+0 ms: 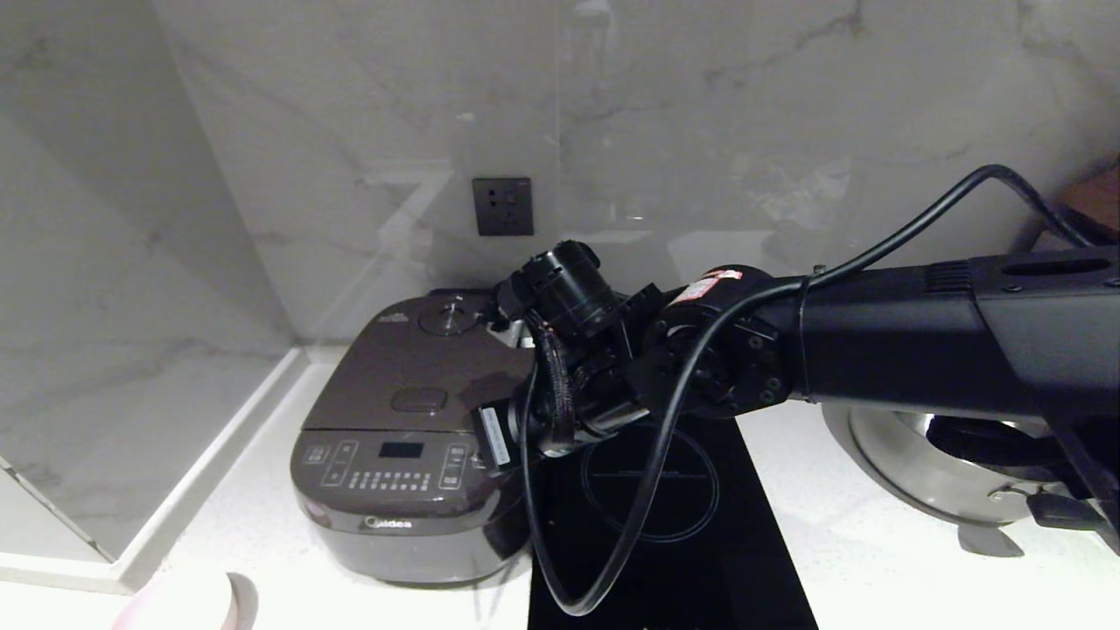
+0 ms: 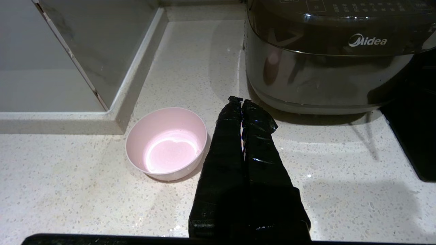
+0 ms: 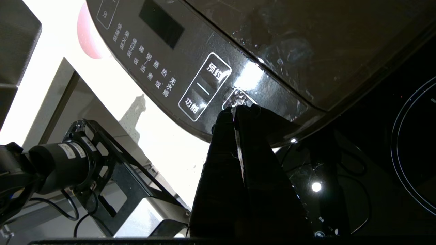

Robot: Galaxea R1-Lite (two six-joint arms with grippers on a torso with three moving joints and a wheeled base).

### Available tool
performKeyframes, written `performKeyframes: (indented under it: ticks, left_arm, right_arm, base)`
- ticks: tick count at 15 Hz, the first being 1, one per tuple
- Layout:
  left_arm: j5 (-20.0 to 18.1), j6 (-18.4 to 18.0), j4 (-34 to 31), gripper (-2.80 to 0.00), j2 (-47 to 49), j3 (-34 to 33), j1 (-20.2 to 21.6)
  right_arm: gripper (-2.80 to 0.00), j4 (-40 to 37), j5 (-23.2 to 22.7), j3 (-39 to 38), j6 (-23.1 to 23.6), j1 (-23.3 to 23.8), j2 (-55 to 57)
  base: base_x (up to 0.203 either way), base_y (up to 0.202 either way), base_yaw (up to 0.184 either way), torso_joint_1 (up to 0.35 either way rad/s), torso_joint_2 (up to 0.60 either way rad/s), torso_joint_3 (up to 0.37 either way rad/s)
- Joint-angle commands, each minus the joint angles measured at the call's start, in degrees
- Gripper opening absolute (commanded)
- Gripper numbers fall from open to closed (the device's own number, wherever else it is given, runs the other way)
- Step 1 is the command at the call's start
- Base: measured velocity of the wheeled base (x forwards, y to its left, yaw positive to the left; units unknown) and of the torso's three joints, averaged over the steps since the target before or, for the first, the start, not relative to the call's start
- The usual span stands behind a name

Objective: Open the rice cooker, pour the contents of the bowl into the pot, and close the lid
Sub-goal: Press the start button

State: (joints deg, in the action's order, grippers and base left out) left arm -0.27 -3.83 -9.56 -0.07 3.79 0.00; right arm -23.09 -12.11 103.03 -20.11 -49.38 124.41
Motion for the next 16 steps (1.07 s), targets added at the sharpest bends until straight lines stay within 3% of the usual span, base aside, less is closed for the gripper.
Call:
performKeyframes:
  ticks: [1, 16]
  left_arm:
    - [0.0, 0.0, 0.0, -2.8, 0.0, 0.0, 0.0]
    - [0.0, 0.0, 0.0, -2.8, 0.0, 0.0, 0.0]
  right_arm:
    - [-2.8, 0.0, 0.0, 0.4, -0.1, 0.0, 0.5]
    - [-2.8, 2.0, -1.2, -1.0, -1.9, -0.1, 2.3]
  base:
    - [0.0, 0.0, 0.0, 0.0, 0.0, 0.0]
    - [0.0, 0.0, 0.0, 0.0, 0.0, 0.0]
